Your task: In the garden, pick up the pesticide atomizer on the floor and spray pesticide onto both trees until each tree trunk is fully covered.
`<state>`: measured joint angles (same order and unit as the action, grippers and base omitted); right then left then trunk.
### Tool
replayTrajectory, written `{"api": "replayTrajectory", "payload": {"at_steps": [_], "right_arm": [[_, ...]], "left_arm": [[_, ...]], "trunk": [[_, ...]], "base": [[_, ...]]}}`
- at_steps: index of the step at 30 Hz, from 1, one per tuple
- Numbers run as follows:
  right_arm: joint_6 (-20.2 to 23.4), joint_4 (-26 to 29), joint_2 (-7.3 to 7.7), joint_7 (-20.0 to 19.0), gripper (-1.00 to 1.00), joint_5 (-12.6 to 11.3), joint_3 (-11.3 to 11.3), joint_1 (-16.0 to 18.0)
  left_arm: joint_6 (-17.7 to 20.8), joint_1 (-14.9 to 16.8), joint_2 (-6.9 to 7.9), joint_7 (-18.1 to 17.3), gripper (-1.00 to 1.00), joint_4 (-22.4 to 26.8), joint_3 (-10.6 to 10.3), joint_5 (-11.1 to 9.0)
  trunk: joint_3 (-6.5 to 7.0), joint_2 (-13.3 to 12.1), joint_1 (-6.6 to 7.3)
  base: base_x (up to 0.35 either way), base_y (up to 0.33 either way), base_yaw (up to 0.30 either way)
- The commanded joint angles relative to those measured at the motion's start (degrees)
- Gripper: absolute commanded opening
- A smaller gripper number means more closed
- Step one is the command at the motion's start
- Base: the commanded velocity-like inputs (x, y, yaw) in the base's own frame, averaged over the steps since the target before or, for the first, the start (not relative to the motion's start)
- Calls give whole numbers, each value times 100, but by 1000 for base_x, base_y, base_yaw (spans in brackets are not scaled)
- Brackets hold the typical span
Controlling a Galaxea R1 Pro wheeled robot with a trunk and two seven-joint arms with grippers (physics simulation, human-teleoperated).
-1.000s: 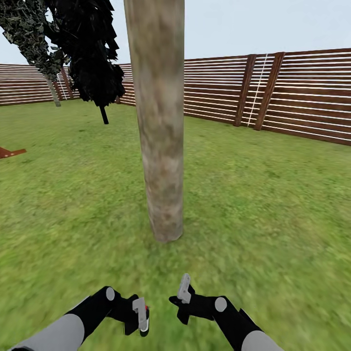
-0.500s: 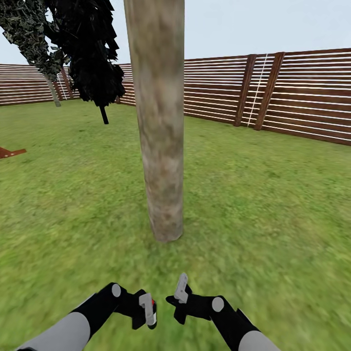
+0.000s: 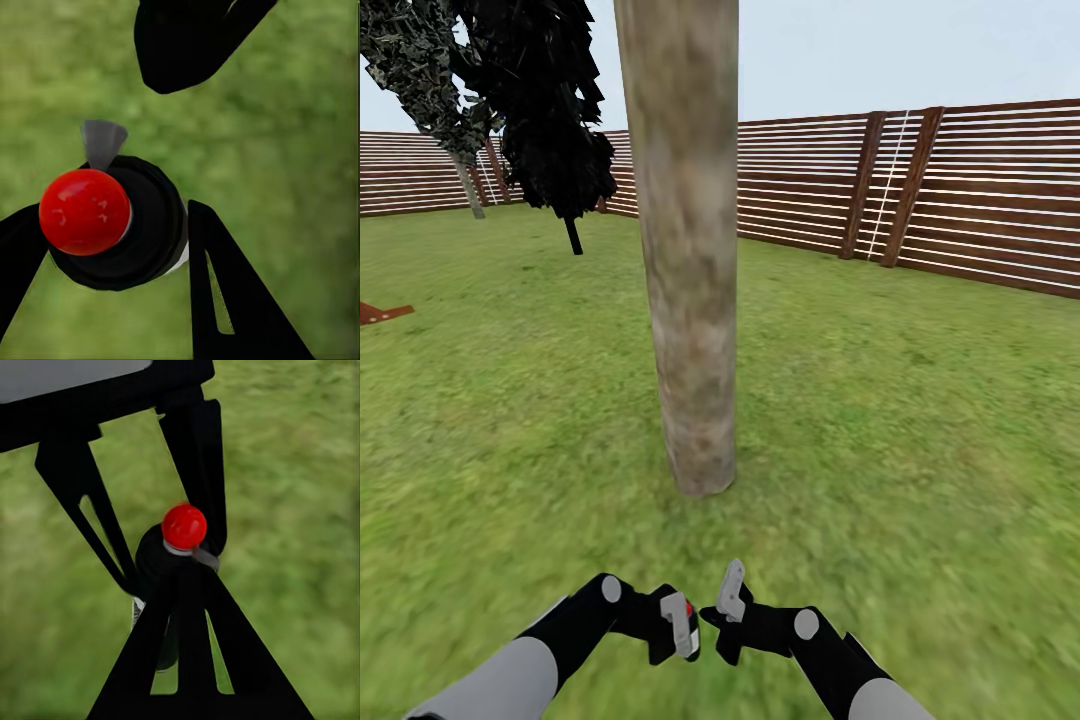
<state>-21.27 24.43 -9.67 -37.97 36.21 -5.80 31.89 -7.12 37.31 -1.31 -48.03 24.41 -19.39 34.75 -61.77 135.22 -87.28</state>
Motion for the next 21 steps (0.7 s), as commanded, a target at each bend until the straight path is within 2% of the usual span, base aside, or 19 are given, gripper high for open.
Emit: {"api": "replayTrajectory", "payload": {"at_steps": [1,16,21], "right_arm": [[0,0,0,0,-100,0,0,-1],[0,0,0,0,-100,1,0,-1],[0,0,0,0,-100,2,0,-1]], "left_arm": [[-15,-2,-6,-6,-100,2,5,-2],[-78,-5,-3,-56,-100,-13,-29,15],[-79,-5,-10,-204,-100,-7,-32,23]], "trunk": [[0,0,0],[0,0,0],[0,0,0]], "base": [[0,0,0],[0,0,0],[0,0,0]]}}
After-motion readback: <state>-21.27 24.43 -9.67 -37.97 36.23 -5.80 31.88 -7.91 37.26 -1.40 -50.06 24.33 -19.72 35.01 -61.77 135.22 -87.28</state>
